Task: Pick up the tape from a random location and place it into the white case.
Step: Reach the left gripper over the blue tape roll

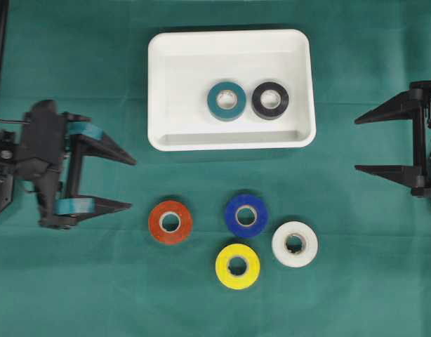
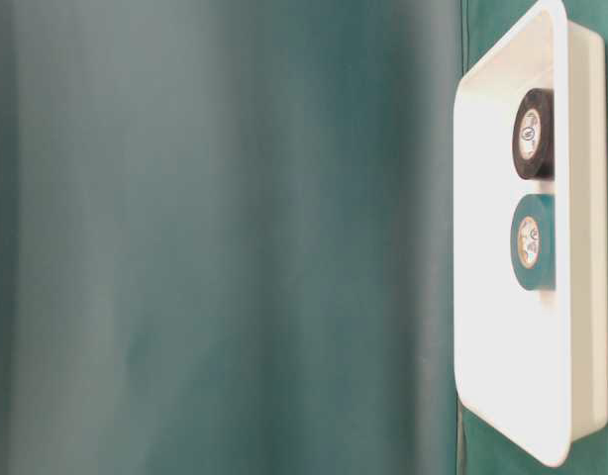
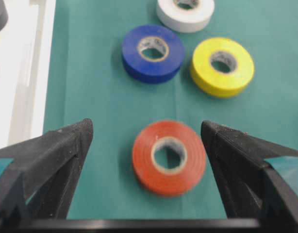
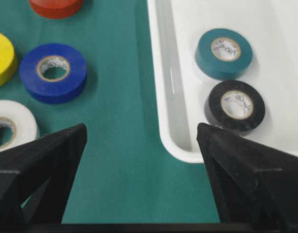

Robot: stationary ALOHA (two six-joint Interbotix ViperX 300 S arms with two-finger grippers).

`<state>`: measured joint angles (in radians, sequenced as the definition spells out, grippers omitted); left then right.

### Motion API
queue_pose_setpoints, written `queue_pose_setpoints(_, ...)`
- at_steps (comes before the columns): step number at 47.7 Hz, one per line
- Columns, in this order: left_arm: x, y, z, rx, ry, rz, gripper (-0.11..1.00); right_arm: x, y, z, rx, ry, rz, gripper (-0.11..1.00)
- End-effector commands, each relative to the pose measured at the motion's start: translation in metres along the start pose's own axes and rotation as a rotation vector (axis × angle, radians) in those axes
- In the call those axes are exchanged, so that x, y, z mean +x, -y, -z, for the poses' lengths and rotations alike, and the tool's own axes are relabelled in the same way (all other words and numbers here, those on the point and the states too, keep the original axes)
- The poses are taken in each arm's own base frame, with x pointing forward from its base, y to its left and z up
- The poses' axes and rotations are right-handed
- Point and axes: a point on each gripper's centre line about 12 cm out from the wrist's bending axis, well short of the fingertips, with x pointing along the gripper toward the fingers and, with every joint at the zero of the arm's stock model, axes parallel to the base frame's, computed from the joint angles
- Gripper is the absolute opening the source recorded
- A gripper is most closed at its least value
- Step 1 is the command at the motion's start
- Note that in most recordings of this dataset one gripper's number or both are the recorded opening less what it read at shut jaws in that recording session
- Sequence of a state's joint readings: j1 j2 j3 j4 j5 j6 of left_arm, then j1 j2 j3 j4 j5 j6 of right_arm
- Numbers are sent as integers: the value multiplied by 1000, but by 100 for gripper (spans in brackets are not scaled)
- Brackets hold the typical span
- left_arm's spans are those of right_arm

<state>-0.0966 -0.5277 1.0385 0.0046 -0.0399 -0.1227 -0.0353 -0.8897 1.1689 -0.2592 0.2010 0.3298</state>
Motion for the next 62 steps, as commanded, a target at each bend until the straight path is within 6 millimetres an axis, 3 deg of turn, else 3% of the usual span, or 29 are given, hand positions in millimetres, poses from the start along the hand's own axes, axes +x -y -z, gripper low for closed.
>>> queue_pose_setpoints(1,14,-2,-17,-7,17,-12,99,0,-1,-8,0,22,-3,89)
queue_pose_setpoints(18,70,-7,-60,-11,7,-34,99,0,-1,-8,-5,20,-2,89)
queue_pose_setpoints(36,116,-5,-98,-12,-25,-39,99,0,0,-9,-12,22,0,89)
queue_pose_setpoints(50,140,-4,-120,-11,-17,-38,99,0,0,-9,-18,22,1,89)
queue_pose_setpoints(62,148,-4,-123,-11,-39,-41,99,0,0,-9,-21,22,1,89)
